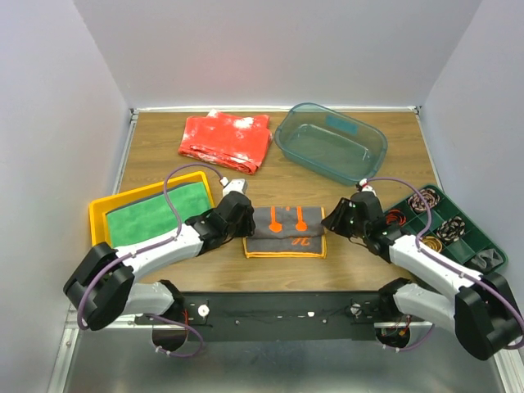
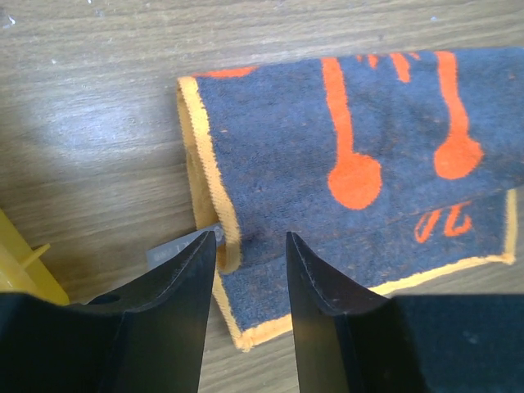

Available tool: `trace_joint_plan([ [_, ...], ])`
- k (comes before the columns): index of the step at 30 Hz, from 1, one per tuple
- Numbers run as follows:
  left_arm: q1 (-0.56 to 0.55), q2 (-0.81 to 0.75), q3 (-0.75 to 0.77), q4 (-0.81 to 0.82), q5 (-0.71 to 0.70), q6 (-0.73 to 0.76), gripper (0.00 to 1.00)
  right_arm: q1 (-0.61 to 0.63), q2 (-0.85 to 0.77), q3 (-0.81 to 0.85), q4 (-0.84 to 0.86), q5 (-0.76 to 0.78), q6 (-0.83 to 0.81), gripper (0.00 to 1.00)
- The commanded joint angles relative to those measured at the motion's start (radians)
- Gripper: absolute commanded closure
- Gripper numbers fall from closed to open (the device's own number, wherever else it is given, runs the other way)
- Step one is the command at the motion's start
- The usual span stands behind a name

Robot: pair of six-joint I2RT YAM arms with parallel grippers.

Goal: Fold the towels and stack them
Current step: Fold the towel at the center of the board.

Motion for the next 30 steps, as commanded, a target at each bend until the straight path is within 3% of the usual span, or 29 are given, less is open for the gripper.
trace_joint_plan([
  [1,-0.003,0.032,0.021,-0.016,-0.044,-0.009,0.53,0.002,0.047,0.038,0.041,0.026,-0.027,0.59],
  [9,-0.004,0.088,0.038,-0.028,-0.038,-0.011,0.62,0.002,0.090,0.027,0.035,0.003,-0.023,0.64],
  [11,-0.004,0.098,0.038,-0.019,-0.030,-0.006,0.69,0.002,0.090,0.018,0.038,0.001,-0.021,0.66],
  [13,-0.003,0.103,0.041,-0.013,-0.021,-0.003,0.84,0.002,0.087,0.014,0.044,-0.008,-0.021,0.73],
  [16,-0.003,0.085,0.055,-0.034,-0.020,0.004,0.99,0.000,0.074,0.035,0.011,-0.011,-0.020,0.90],
  [18,-0.004,0.048,0.069,-0.074,-0.026,0.008,1.00,0.002,0.042,0.062,-0.032,-0.011,-0.023,0.99],
  [30,-0.003,-0.122,0.095,-0.236,0.015,0.044,1.00,0.002,-0.087,0.112,-0.220,-0.066,0.011,0.99],
])
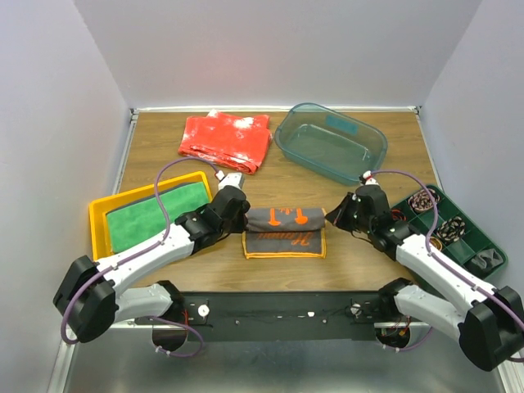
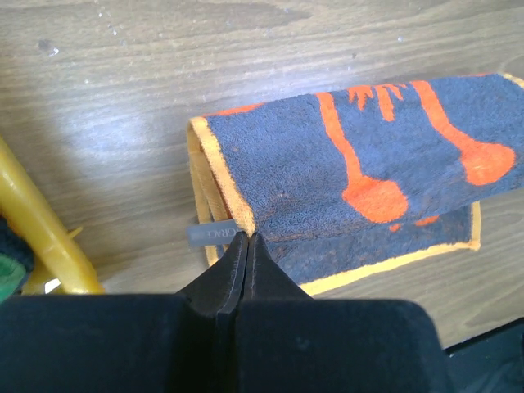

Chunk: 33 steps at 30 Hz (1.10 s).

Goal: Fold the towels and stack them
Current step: Fold the towel at the center of the board.

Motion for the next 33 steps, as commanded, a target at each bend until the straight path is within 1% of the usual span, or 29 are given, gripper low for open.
trace_joint_plan([
  [1,-0.003,-0.046,0.005,-0.084,0.035,0.023,1.00,0.002,-0.037,0.001,-0.110,-0.057,0.027,0.99],
  [8,-0.006,-0.054,-0.061,-0.055,0.121,0.014,1.00,0.002,-0.089,-0.065,-0.144,-0.094,0.071,0.99],
  [16,-0.036,-0.058,-0.165,0.013,0.166,-0.026,1.00,0.002,-0.106,-0.174,-0.113,-0.148,0.122,0.99],
  [20,-0.044,-0.057,-0.187,0.030,0.180,-0.038,1.00,0.003,-0.112,-0.169,-0.119,-0.149,0.120,0.99],
  [27,-0.046,-0.097,-0.159,-0.015,0.181,-0.026,1.00,0.003,-0.147,-0.112,-0.195,-0.113,0.102,0.99],
  [30,-0.046,-0.088,-0.183,-0.001,0.186,-0.024,1.00,0.003,-0.152,-0.137,-0.192,-0.119,0.114,0.99],
  [31,-0.046,-0.082,-0.194,0.011,0.193,-0.032,1.00,0.002,-0.152,-0.173,-0.166,-0.122,0.119,0.99],
  [33,-0.047,-0.063,-0.234,0.064,0.206,-0.041,1.00,0.003,-0.153,-0.210,-0.143,-0.120,0.140,0.98],
])
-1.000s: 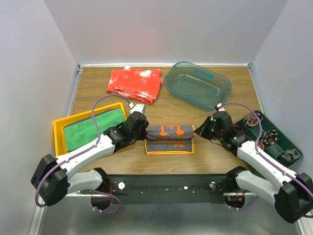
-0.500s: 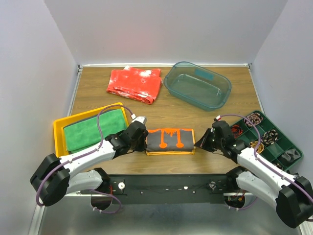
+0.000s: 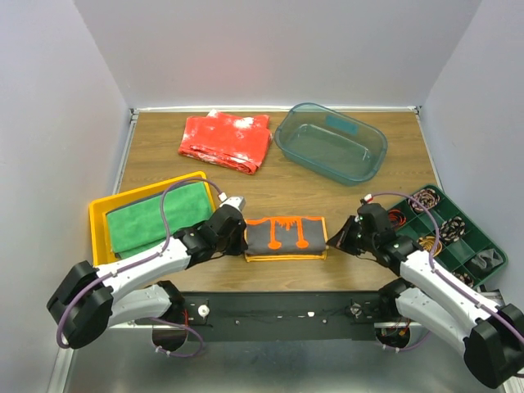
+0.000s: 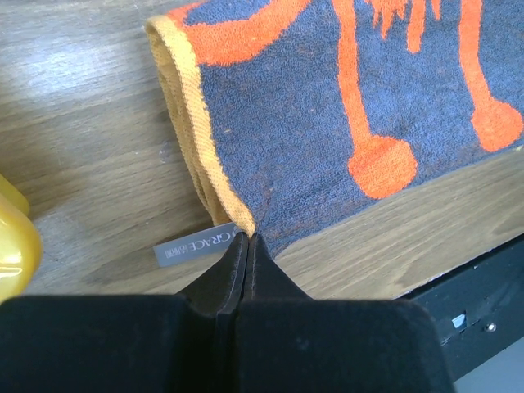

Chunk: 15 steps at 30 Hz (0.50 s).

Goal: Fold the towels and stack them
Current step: Fold the towel at the center of the board.

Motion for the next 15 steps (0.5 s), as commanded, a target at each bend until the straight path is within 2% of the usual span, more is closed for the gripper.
trace_joint_plan([
  [1,-0.008,0.025,-0.067,0.084,0.039,-0.012,1.00,0.002,-0.010,-0.098,0.036,0.010,0.044,0.96],
  [4,-0.008,0.050,-0.092,0.122,0.047,-0.016,1.00,0.002,-0.019,-0.123,0.063,0.010,0.074,0.93],
  [5,-0.008,0.052,-0.095,0.125,0.047,-0.014,0.97,0.002,-0.025,-0.125,0.061,0.017,0.074,0.90],
  [6,-0.008,0.044,-0.097,0.121,0.045,-0.012,0.91,0.003,-0.028,-0.122,0.058,0.027,0.071,0.81],
  [8,-0.008,0.030,-0.086,0.106,0.042,-0.002,0.85,0.002,-0.042,-0.102,0.028,0.044,0.068,0.77],
  [9,-0.008,0.010,-0.069,0.080,0.025,0.007,0.79,0.000,-0.047,-0.096,0.027,0.042,0.061,0.71],
  [10,-0.008,-0.001,-0.058,0.064,0.016,0.007,0.61,0.003,-0.050,-0.085,0.018,0.045,0.062,0.67],
  [12,-0.008,-0.034,-0.029,0.032,-0.010,0.021,0.55,0.002,-0.048,-0.051,0.014,0.051,0.055,0.65],
  [13,-0.006,-0.042,-0.019,0.017,-0.024,0.023,0.45,0.002,-0.048,-0.042,0.014,0.054,0.050,0.64],
  [15,-0.006,-0.060,0.012,-0.018,-0.056,0.026,0.40,0.002,-0.041,-0.013,0.011,0.094,0.033,0.63],
])
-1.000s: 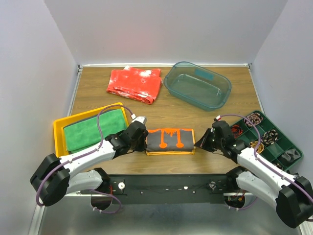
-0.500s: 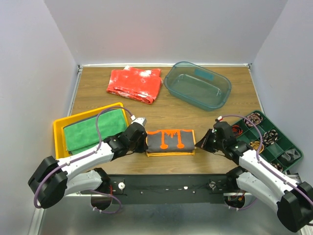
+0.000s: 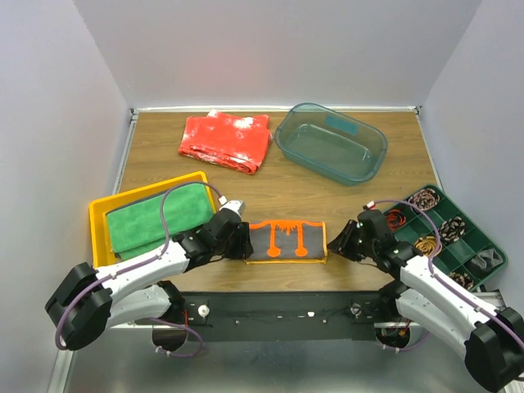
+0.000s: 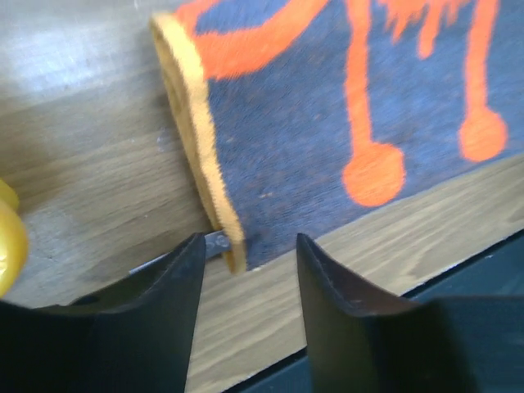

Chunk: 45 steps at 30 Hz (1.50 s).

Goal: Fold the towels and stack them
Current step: Fold the towel at the center of the board, then pick up the towel from the center of the board.

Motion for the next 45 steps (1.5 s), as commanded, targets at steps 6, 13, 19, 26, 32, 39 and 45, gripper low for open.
trace_joint_plan([
  [6,0.012,-0.051,0.120,-0.103,-0.168,0.022,0.24,0.003,-0.019,0.100,0.025,0.147,-0.051,0.50],
  [13,0.038,0.096,0.141,-0.014,-0.139,0.025,0.17,0.013,0.154,0.143,0.103,0.133,-0.138,0.45],
  [19,0.046,0.200,0.148,0.060,-0.110,0.007,0.16,0.068,0.231,0.146,0.128,0.177,-0.155,0.44],
  [26,0.046,0.256,0.131,0.080,-0.118,-0.015,0.23,0.159,0.310,0.156,0.123,0.283,-0.144,0.43],
  [32,0.035,0.274,0.100,0.069,-0.127,-0.038,0.32,0.219,0.393,0.172,0.117,0.335,-0.112,0.44],
  [39,-0.025,0.301,0.080,0.053,-0.154,-0.079,0.44,0.263,0.455,0.177,0.085,0.377,-0.074,0.62],
  [45,-0.065,0.302,0.089,0.060,-0.193,-0.099,0.83,0.268,0.447,0.160,0.105,0.359,-0.061,0.99],
])
